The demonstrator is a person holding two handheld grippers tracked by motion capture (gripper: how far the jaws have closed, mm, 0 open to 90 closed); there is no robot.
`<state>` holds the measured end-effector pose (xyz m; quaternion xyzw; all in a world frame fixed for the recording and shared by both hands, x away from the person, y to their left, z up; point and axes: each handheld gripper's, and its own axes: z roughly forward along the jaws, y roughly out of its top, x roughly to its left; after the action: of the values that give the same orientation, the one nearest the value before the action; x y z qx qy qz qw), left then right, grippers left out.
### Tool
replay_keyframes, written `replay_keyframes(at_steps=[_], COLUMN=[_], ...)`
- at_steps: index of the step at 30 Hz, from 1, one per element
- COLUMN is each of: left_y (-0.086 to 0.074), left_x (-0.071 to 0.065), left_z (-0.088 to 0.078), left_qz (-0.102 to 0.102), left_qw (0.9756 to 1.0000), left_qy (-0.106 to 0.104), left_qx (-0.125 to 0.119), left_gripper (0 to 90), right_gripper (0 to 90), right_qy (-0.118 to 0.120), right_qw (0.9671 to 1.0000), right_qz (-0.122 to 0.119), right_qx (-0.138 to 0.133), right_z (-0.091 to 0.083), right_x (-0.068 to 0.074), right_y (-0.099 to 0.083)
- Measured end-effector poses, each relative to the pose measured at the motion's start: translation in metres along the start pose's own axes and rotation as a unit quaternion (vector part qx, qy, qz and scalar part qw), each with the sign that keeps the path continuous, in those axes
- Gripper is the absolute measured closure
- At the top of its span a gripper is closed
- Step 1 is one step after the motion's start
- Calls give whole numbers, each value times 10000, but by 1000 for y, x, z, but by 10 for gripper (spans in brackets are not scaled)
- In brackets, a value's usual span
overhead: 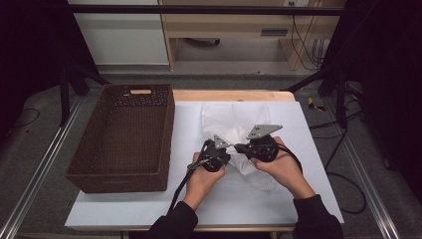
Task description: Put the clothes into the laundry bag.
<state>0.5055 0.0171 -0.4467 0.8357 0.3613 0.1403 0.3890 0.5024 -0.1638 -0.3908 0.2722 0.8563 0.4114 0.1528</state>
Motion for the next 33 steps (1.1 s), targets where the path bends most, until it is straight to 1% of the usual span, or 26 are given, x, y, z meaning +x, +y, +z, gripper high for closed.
replay_keyframes(at_steps=[2, 3, 4, 8, 11, 17, 25, 27, 33], left_y=[2, 2, 2, 0, -1, -2, -1, -1, 2], left_x=[0, 1, 3, 6, 6, 6, 7, 7, 7], left_z=[2, 2, 4, 7, 7, 7, 10, 11, 15], left_qz=[-4, -4, -62, -144, -109, -122, -132, -171, -160], left_qw=[9999, 9999, 9999, 9997, 9998, 9998, 9997, 9995, 9993], left_qy=[89, 101, 129, 155, 148, 127, 180, 215, 280], left_qx=[-45, -35, -70, -99, -85, -80, -113, -160, -191], left_gripper=[900, 900, 900, 900, 900, 900, 900, 900, 900], right_gripper=[888, 888, 888, 888, 888, 888, 888, 888, 888], right_qy=[-4, -2, 0, 10, 10, -10, -25, -12, -12], right_qw=[10000, 10000, 10000, 10000, 10000, 10000, 10000, 10000, 10000], right_qz=[18, 13, 19, 6, 10, 16, 45, 33, 41], right_qx=[-3, -2, 1, 39, 46, 47, 51, 66, 53], right_z=[0, 0, 0, 1, 1, 1, 2, 2, 2], right_x=[0, 0, 0, -1, -2, -2, -2, -2, -4], right_y=[0, 0, 0, -2, -2, -3, -3, -3, -4])
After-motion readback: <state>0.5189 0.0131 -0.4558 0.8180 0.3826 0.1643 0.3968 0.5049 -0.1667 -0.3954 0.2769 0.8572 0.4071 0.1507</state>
